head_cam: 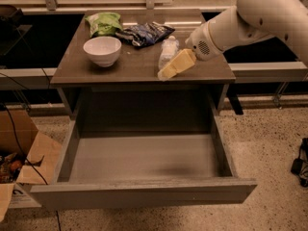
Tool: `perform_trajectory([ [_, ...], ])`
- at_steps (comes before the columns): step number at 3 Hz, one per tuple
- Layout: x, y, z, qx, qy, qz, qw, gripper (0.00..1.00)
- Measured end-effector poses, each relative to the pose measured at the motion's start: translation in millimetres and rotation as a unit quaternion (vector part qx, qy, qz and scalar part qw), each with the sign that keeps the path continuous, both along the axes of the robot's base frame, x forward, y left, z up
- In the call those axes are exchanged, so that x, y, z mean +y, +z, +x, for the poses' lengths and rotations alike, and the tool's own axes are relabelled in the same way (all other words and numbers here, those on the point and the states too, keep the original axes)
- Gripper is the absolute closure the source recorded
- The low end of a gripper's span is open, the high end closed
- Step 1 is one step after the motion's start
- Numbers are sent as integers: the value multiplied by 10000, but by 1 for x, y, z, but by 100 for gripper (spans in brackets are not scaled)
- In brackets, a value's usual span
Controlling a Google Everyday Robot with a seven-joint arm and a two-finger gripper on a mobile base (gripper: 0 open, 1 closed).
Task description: Place blue plastic bottle into top drawer
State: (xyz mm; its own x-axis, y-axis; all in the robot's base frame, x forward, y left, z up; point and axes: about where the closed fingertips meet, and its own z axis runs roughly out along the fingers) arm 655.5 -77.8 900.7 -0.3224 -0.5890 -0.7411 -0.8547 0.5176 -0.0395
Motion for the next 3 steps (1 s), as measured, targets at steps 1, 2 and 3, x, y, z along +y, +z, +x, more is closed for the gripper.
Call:
perform_trajectory([
  [1, -1, -18, 25, 72, -320, 166, 9993, 0],
  [2, 5, -39, 56, 208, -473, 306, 9982, 0],
  [3, 16, -57, 85, 353, -579, 355, 9971, 0],
])
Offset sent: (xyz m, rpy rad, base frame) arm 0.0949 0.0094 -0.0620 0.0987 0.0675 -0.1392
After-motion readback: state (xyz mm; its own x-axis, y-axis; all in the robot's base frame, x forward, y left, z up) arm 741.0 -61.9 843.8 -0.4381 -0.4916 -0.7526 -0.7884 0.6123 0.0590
